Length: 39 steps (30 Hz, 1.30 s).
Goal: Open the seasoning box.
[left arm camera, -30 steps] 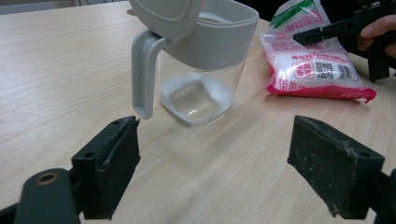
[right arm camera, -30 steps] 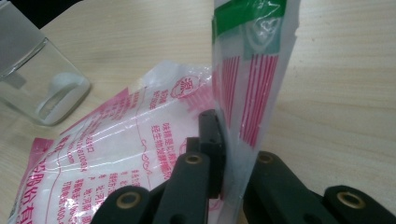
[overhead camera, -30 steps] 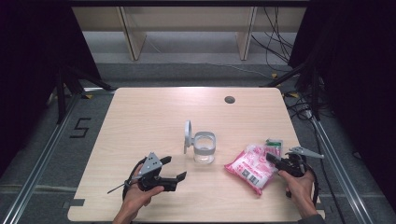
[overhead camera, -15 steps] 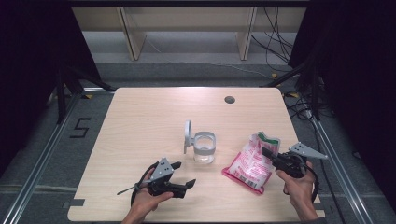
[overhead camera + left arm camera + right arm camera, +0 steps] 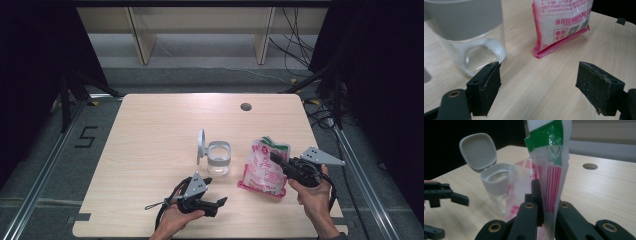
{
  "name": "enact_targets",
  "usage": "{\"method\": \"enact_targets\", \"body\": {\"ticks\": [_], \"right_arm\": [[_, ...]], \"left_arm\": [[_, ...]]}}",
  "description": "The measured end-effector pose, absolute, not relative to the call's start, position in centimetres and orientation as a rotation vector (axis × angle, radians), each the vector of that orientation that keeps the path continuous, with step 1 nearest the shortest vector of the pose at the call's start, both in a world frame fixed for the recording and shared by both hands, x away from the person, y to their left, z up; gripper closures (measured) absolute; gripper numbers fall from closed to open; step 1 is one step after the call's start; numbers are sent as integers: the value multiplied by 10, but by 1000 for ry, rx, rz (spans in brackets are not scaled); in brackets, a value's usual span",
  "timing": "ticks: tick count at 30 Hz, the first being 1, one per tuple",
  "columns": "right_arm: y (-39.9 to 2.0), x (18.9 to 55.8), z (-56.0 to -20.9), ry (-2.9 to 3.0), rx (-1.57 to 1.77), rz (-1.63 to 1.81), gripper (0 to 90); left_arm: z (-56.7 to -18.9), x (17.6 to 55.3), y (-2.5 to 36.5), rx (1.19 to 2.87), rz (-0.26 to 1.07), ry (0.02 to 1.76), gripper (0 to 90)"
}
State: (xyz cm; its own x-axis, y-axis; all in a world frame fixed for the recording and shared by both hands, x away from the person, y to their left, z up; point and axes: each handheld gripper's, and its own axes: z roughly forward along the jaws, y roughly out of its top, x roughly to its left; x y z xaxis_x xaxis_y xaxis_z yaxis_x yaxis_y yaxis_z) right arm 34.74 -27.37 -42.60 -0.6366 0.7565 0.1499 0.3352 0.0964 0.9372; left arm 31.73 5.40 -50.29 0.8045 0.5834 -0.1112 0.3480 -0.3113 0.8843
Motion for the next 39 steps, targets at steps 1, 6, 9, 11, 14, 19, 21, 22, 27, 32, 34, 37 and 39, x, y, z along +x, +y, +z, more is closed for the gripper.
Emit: {"method": "enact_targets", "body": {"ticks": [1, 6, 9, 11, 14, 19, 21, 22, 27, 32, 34, 37, 39], "right_arm": [[-272, 348, -424, 2017, 1078, 1570, 900], [-267, 351, -417, 2048, 1056, 1576, 900], [-260, 354, -406, 2080, 1023, 1548, 900], [-256, 355, -399, 2087, 991, 1536, 900], [-255, 354, -388, 2099, 954, 1487, 900], [-259, 353, -363, 2101, 924, 1485, 900], [-260, 352, -353, 2100, 916, 1480, 900], [-260, 352, -349, 2090, 903, 1475, 900], [-256, 346, -333, 2095, 870, 1488, 900], [-254, 346, -328, 2091, 816, 1479, 900], [-251, 344, -329, 2104, 843, 1492, 900], [-248, 344, -330, 2089, 845, 1503, 900], [-248, 346, -329, 2088, 816, 1512, 900]], "left_arm": [[-504, 317, 47, 1927, 269, 705, 196], [-503, 319, 37, 1934, 286, 700, 211], [-503, 324, 31, 1942, 287, 714, 220], [-503, 325, 30, 1948, 294, 706, 213], [-498, 325, 22, 1933, 263, 689, 195], [-496, 330, 3, 1943, 298, 676, 186], [-495, 332, -4, 1967, 315, 694, 192], [-495, 333, -8, 1968, 322, 703, 200], [-496, 339, -20, 1961, 353, 704, 243], [-495, 343, -30, 1921, 376, 718, 312], [-496, 347, -36, 1879, 393, 715, 387], [-495, 345, -39, 1870, 435, 700, 427], [-495, 344, -43, 1872, 452, 690, 442]]}}
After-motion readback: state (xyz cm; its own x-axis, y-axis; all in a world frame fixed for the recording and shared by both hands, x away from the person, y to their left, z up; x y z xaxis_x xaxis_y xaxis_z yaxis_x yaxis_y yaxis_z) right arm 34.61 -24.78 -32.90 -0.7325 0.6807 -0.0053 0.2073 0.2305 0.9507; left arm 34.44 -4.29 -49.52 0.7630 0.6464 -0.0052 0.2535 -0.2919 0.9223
